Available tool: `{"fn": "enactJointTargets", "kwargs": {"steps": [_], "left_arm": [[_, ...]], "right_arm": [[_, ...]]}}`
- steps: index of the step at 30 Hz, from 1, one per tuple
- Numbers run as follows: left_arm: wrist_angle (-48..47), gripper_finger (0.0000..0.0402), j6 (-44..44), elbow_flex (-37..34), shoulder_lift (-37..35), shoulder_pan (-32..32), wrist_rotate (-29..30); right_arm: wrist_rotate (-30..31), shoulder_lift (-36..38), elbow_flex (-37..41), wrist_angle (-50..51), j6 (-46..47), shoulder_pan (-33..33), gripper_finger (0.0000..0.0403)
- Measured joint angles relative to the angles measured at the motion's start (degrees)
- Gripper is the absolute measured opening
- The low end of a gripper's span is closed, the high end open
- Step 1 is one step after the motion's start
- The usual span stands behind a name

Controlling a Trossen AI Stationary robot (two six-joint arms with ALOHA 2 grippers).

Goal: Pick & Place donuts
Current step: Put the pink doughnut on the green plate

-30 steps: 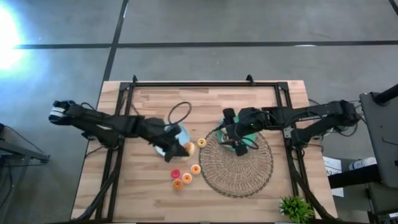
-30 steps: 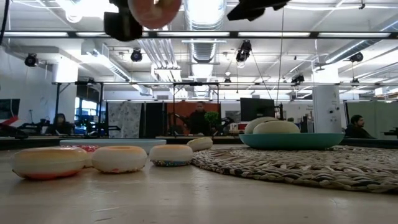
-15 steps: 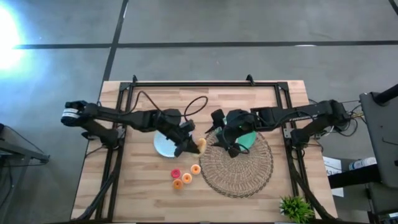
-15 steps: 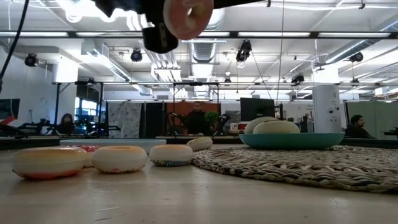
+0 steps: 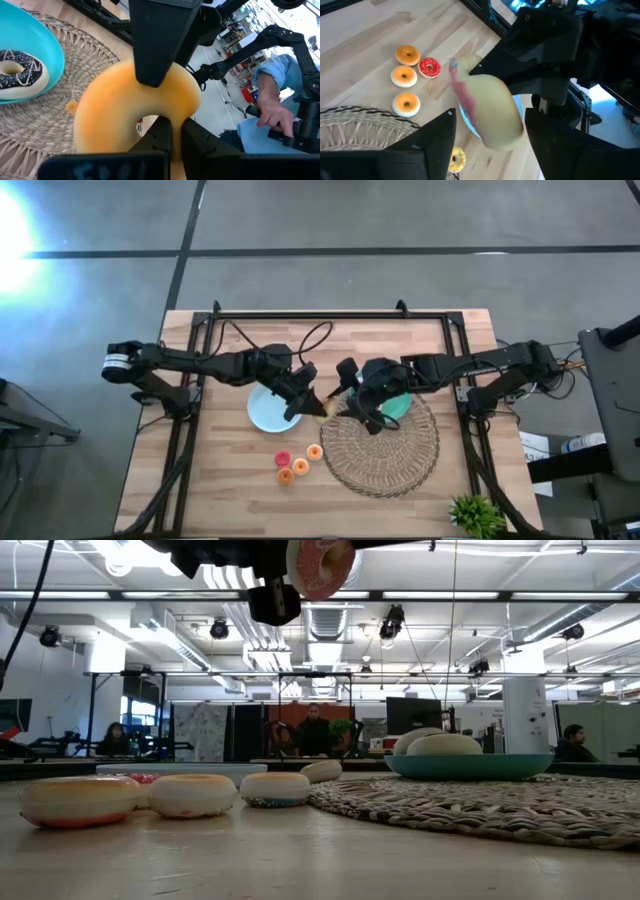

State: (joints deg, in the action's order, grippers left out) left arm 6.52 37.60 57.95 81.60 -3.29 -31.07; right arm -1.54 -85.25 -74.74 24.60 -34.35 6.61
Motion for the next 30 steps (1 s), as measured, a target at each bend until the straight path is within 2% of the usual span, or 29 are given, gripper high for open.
{"fn": "enactJointTargets", "kwargs": {"steps": [6,10,18,23,25,30], "left_arm": [[0.21,0.0,0.48,0.4,0.0,0.02,0.26],[0.09,0.0009,1.8,1.05,0.0,0.13,2.83],[0.02,0.0096,3.5,1.05,-0.02,0.32,7.54],[-4.24,0.014,1.22,1.42,-1.11,0.46,9.81],[-7.83,0.0147,-0.53,1.35,-2.68,0.46,12.57],[-17.24,0.015,-4.81,0.96,-7.69,0.5,24.19]], "right_arm": [[-0.5,-0.12,0.0,-0.98,0.15,-0.07,0.017],[-1.57,-0.13,0.02,-0.72,2.37,-0.73,0.0122],[-1.64,-0.13,0.07,2.56,8.3,-1.49,0.004],[-2.41,-0.13,0.14,9.05,16.03,-2.5,0.0022],[-2.59,-0.15,0.15,13.44,20.1,-3.45,0.0021],[-2.47,-0.15,0.85,26.38,34.55,-8.15,0.0021]]}}
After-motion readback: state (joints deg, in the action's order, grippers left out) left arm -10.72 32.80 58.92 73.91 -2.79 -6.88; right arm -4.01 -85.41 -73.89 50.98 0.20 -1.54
